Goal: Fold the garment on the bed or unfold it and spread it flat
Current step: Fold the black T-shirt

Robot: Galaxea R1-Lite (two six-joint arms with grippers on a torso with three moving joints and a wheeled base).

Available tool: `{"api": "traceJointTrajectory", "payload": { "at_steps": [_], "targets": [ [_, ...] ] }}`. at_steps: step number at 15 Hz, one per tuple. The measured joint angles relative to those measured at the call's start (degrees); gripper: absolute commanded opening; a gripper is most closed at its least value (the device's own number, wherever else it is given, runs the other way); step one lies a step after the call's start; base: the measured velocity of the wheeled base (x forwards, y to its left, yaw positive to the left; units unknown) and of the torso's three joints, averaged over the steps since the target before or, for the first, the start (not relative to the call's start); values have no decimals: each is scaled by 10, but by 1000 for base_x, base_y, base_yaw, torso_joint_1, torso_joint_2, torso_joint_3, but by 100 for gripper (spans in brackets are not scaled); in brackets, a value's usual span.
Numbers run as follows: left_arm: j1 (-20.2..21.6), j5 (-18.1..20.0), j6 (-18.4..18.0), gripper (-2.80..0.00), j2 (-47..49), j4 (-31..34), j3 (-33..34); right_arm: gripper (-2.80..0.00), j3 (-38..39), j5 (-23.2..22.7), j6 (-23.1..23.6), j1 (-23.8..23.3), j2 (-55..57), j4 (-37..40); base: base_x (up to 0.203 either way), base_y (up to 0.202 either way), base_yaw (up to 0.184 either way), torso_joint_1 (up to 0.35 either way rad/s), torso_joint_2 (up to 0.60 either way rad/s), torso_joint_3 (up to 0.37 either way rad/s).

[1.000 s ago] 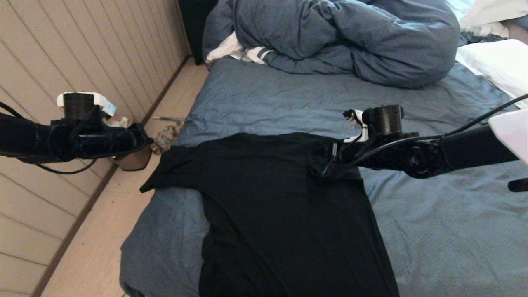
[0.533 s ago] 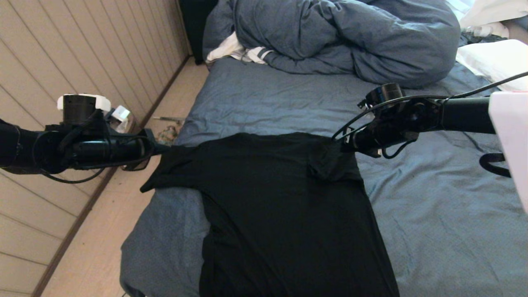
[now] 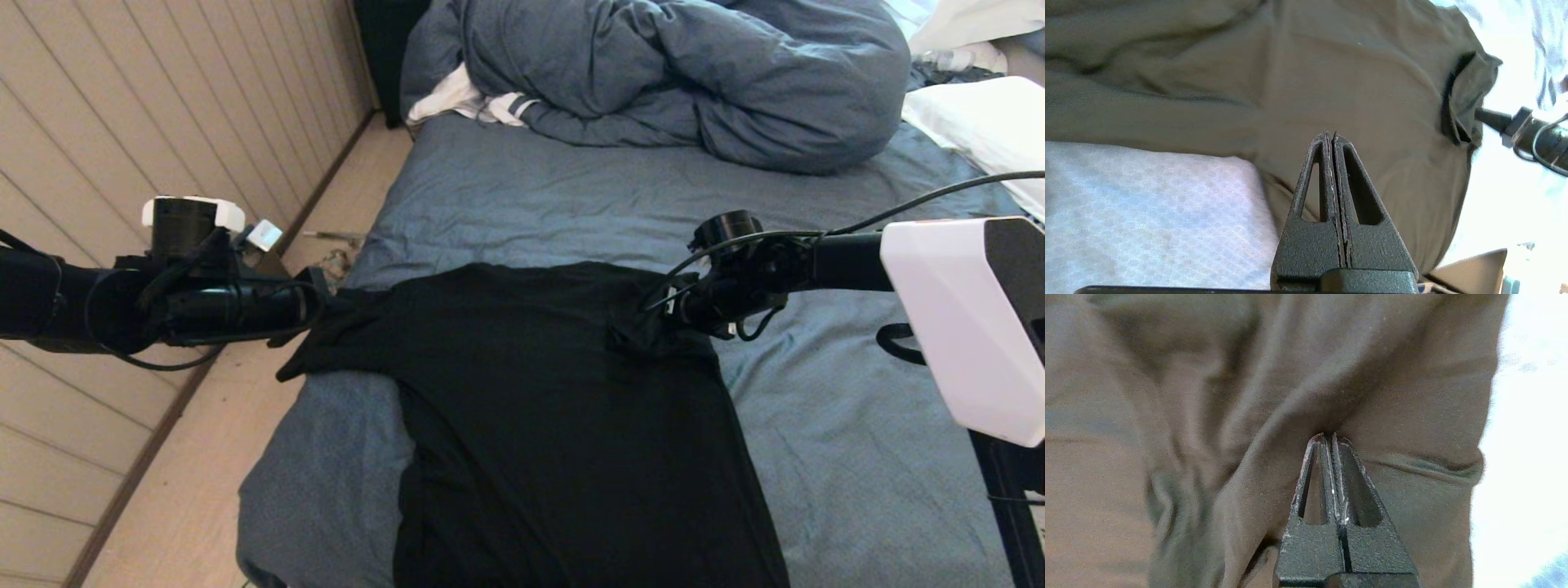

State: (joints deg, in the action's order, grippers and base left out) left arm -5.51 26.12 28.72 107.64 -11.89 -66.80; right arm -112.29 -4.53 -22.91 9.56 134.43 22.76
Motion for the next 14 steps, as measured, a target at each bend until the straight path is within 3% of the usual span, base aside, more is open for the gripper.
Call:
{"api": "traceJointTrajectory", "payload": {
  "at_steps": [14],
  "targets": [
    [-1, -1, 1, -280, 5, 0, 0, -280, 0, 2, 23, 128, -4, -34, 0, 0, 0, 0, 0, 0]
  ]
}}
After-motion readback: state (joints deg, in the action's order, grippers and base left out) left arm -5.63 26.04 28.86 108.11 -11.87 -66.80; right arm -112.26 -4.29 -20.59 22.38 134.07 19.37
